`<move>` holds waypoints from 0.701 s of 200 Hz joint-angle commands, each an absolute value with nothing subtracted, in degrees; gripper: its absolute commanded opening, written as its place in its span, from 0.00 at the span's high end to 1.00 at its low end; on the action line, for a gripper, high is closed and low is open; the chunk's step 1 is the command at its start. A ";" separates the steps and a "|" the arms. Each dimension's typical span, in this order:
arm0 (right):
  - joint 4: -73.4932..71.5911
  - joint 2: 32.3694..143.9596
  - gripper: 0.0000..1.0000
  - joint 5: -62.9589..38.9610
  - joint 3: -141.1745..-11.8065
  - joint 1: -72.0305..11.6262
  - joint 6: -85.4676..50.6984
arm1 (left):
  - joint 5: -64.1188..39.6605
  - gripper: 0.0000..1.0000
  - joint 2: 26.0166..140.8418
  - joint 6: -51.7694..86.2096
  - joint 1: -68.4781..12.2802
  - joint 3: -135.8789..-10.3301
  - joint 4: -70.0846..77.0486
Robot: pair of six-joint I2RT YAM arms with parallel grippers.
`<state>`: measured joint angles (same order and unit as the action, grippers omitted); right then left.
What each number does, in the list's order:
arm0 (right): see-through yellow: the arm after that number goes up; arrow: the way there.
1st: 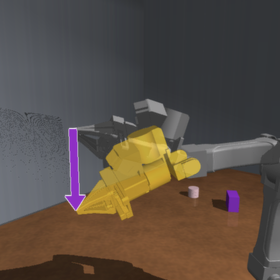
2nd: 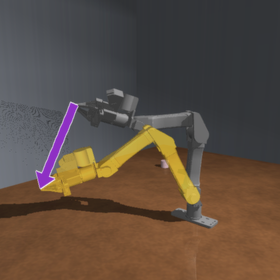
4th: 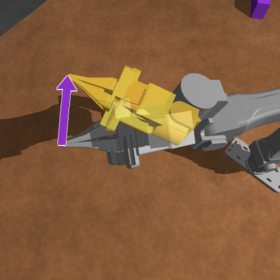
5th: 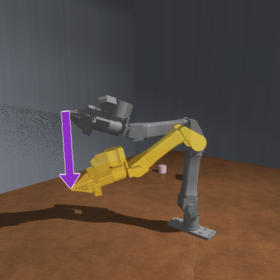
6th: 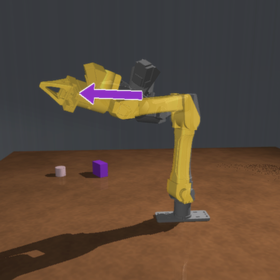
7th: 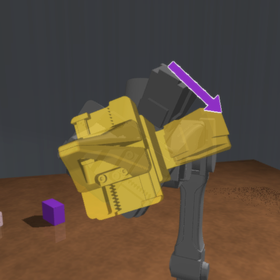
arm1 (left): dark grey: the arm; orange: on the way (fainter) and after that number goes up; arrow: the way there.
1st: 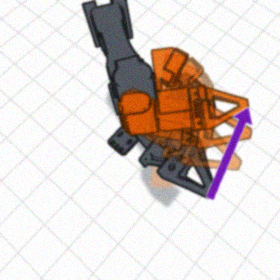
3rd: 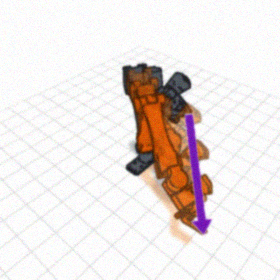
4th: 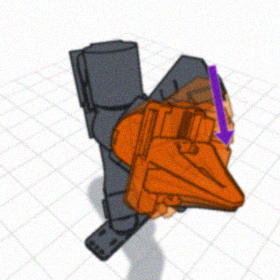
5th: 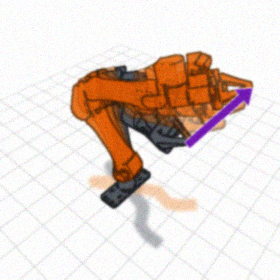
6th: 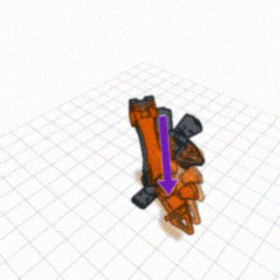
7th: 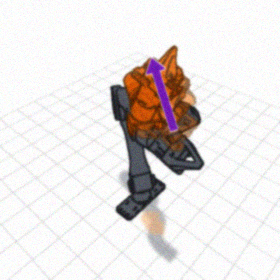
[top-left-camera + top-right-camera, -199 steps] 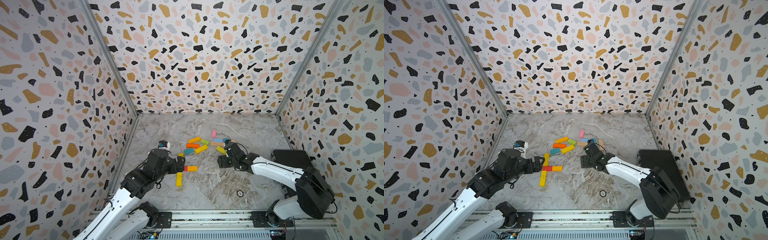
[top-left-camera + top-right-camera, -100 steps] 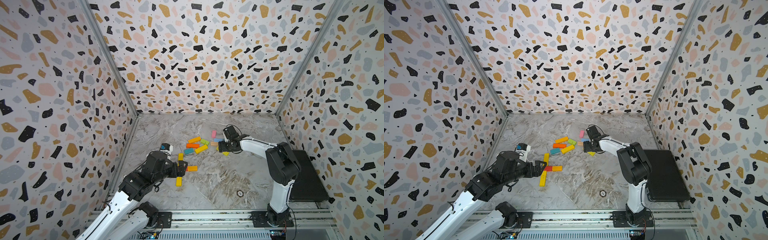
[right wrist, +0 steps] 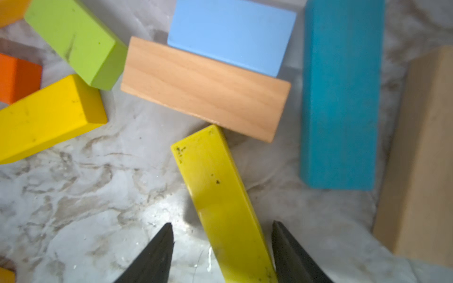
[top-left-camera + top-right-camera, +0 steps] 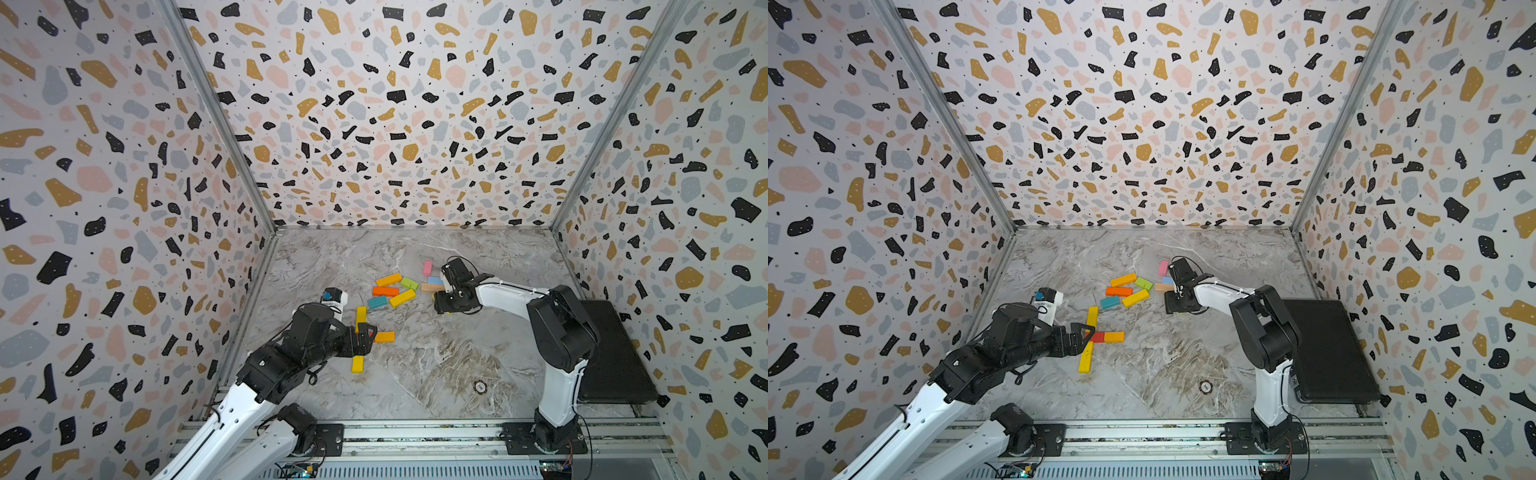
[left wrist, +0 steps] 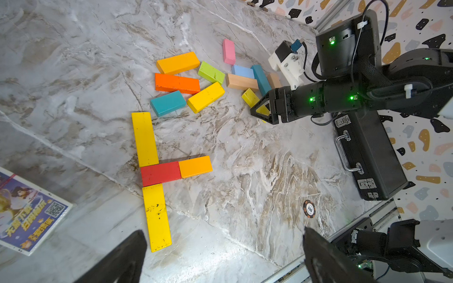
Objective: Assemble the letter h with building blocks
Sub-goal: Pick up the building block from the center of the board.
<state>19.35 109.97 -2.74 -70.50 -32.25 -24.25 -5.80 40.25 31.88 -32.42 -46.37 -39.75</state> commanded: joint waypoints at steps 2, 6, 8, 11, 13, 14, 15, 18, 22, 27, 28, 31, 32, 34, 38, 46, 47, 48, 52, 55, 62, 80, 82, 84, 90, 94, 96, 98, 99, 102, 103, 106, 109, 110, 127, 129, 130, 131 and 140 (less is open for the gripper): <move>23.82 109.05 0.38 0.11 -69.64 -34.06 -25.83 | -6.59 0.01 39.68 31.08 -32.17 -45.51 -37.28; 24.09 109.26 0.39 0.92 -69.88 -34.29 -25.83 | -6.59 0.01 39.66 31.18 -32.17 -45.50 -37.22; 24.19 109.32 0.39 1.31 -70.03 -34.41 -25.81 | -6.59 0.01 39.65 31.20 -32.14 -45.50 -37.19; 24.63 109.59 0.40 2.10 -70.39 -34.58 -25.77 | -6.61 0.01 39.71 31.29 -32.16 -45.52 -37.18; 25.01 109.77 0.40 2.59 -70.68 -34.68 -25.80 | -6.60 0.01 39.72 31.31 -32.17 -45.53 -37.18; 25.12 109.86 0.41 2.79 -70.94 -34.74 -25.78 | -6.59 0.01 39.68 31.30 -32.17 -45.48 -37.18; 25.30 109.99 0.41 2.98 -71.15 -34.77 -25.81 | -6.59 0.01 39.66 31.34 -32.17 -45.51 -37.09; 26.06 110.42 0.41 3.54 -71.74 -34.88 -25.76 | -6.71 0.01 39.69 31.37 -32.17 -45.50 -37.09; 27.01 111.08 0.42 4.10 -72.54 -34.97 -25.75 | -6.68 0.01 39.77 31.41 -32.17 -45.54 -37.17; 28.08 111.83 0.43 4.57 -73.48 -35.07 -25.78 | -6.68 0.01 39.76 31.44 -32.15 -45.60 -37.17; 28.23 111.94 0.43 4.66 -73.74 -35.07 -25.76 | -6.68 0.01 39.79 31.45 -32.16 -45.61 -37.17; 28.79 112.38 0.43 4.86 -74.20 -35.13 -25.74 | -6.68 0.01 39.84 31.52 -32.21 -45.66 -37.18; 28.98 112.48 0.44 4.89 -74.41 -35.15 -25.70 | -6.68 0.01 39.87 31.54 -32.19 -45.68 -37.18; 29.24 112.78 0.44 4.91 -74.68 -35.15 -25.67 | -6.75 0.01 39.83 31.48 -32.17 -45.70 -37.18; 29.57 113.18 0.44 4.92 -75.19 -35.23 -25.51 | -6.69 0.01 39.82 31.52 -32.17 -45.86 -37.18; 29.70 113.70 0.45 5.50 -75.79 -35.56 -25.11 | -6.60 0.01 39.81 31.42 -32.17 -46.03 -37.51; 29.70 113.76 0.45 5.65 -75.82 -35.66 -25.08 | -6.55 0.01 39.84 31.40 -32.17 -46.09 -37.51; 29.70 113.79 0.45 5.77 -75.84 -35.76 -25.06 | -6.57 0.01 39.84 31.43 -32.17 -46.12 -37.55; 29.90 114.04 0.45 6.47 -76.11 -36.05 -24.96 | -6.51 0.01 39.82 31.39 -32.17 -46.15 -37.76; 30.19 114.22 0.45 6.90 -76.40 -36.26 -24.91 | -6.43 0.01 39.83 31.38 -32.17 -46.23 -37.87; 30.70 114.60 0.46 7.51 -77.02 -36.66 -24.62 | -6.46 0.01 39.82 31.35 -32.17 -46.45 -38.12; 31.55 115.21 0.51 8.42 -77.61 -37.09 -24.90 | -6.89 0.01 39.69 31.23 -32.17 -46.68 -38.50; 31.55 115.22 0.51 8.50 -77.61 -37.07 -24.90 | -6.93 0.01 39.63 31.25 -32.17 -46.72 -38.45; 31.55 115.22 0.51 8.52 -77.61 -37.15 -24.92 | -7.01 0.01 39.56 31.27 -32.17 -46.70 -38.49; 31.62 115.31 0.53 8.84 -77.67 -37.18 -25.03 | -7.13 0.01 39.50 31.22 -32.17 -46.71 -38.50; 31.92 115.31 0.55 9.24 -77.80 -37.18 -25.20 | -7.20 0.01 39.44 31.25 -32.17 -46.71 -38.58; 32.04 115.27 0.55 9.43 -77.85 -37.18 -25.31 | -7.21 0.01 39.39 31.21 -32.17 -46.74 -38.58; 32.18 115.24 0.56 9.54 -77.82 -37.18 -25.40 | -7.21 0.01 39.31 31.20 -32.17 -46.71 -38.58; 32.17 115.19 0.56 9.56 -77.85 -37.18 -25.40 | -7.21 0.01 39.30 31.20 -32.17 -46.69 -38.58; 32.06 115.10 0.57 9.58 -77.86 -37.24 -25.44 | -7.21 0.01 39.27 31.20 -32.17 -46.72 -38.64; 32.03 115.07 0.58 9.53 -77.86 -37.25 -25.42 | -7.21 0.01 39.23 31.20 -32.17 -46.74 -38.61; 31.89 114.93 0.58 9.32 -77.73 -37.26 -25.34 | -7.21 0.01 39.20 31.20 -32.17 -46.72 -38.63; 31.69 114.84 0.59 9.10 -77.73 -37.33 -25.19 | -7.28 0.01 39.12 31.14 -32.17 -46.75 -38.67; 31.62 114.81 0.59 9.03 -77.76 -37.34 -25.17 | -7.33 0.01 39.07 31.17 -32.17 -46.71 -38.67; 32.26 114.95 0.63 8.79 -78.68 -37.70 -25.09 | -7.27 0.01 38.85 30.99 -32.17 -46.76 -38.68; 32.32 115.03 0.63 8.86 -78.82 -37.77 -25.02 | -7.29 0.01 38.85 31.02 -32.17 -46.80 -38.67; 32.38 115.04 0.63 8.87 -78.87 -37.78 -25.03 | -7.34 0.01 38.85 30.98 -32.17 -46.78 -38.63; 32.45 115.09 0.63 8.87 -78.94 -37.79 -25.00 | -7.36 0.01 38.85 30.96 -32.17 -46.77 -38.65; 32.56 115.37 0.61 9.16 -79.25 -37.88 -25.18 | -7.63 0.01 38.76 30.98 -32.16 -46.83 -38.51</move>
<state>28.16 114.13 7.75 -77.54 -37.45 -25.06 -6.83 39.42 31.90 -32.42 -46.26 -39.40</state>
